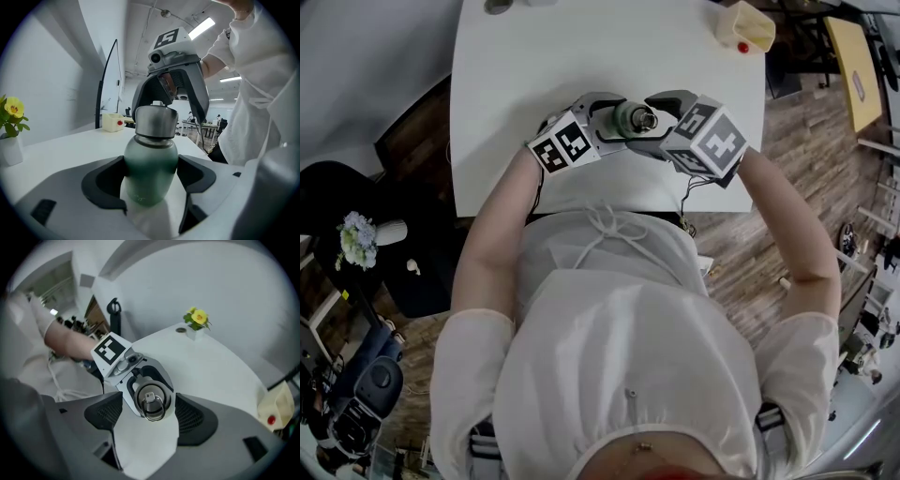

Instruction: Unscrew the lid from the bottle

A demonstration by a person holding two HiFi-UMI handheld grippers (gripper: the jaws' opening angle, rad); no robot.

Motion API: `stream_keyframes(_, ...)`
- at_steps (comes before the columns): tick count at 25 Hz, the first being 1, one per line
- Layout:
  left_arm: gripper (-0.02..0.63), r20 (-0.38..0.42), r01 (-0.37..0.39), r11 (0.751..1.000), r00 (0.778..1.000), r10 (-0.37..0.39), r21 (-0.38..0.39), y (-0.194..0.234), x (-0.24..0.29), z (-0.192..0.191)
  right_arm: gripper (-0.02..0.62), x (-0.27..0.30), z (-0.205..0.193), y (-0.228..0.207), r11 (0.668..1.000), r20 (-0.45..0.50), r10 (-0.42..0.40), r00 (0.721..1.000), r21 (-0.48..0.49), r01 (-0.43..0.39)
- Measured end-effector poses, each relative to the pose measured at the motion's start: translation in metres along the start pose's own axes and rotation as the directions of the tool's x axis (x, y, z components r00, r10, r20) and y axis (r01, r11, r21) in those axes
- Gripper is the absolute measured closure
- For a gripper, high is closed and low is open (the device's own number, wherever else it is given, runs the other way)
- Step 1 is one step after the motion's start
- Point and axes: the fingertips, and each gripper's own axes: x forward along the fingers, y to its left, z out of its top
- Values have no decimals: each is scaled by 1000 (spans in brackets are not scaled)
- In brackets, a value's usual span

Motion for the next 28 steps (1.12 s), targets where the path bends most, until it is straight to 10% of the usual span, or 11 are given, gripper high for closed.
stream_keyframes(6, 241, 3, 3, 1000, 1000, -3, -1, -1, -1, 2, 315, 5, 0, -8, 972, -18, -110, 994, 205, 111)
stream_keyframes(16, 241, 3, 8, 1000, 1000, -8, 0, -2, 2, -1, 325, 5, 0, 0, 992, -85, -48, 995, -121, 38)
stream_keyframes(23, 239, 3, 17, 1000, 1000, -17, -9, -1, 4, -1, 328, 6, -5, 5, 794, -223, -11, 975, -594, -128)
stream_keyframes(28, 239, 1, 14, 1000, 1000, -14, -10, -1, 3, 1, 328, 7, -6, 6, 768, -258, -9, 966, -621, -159)
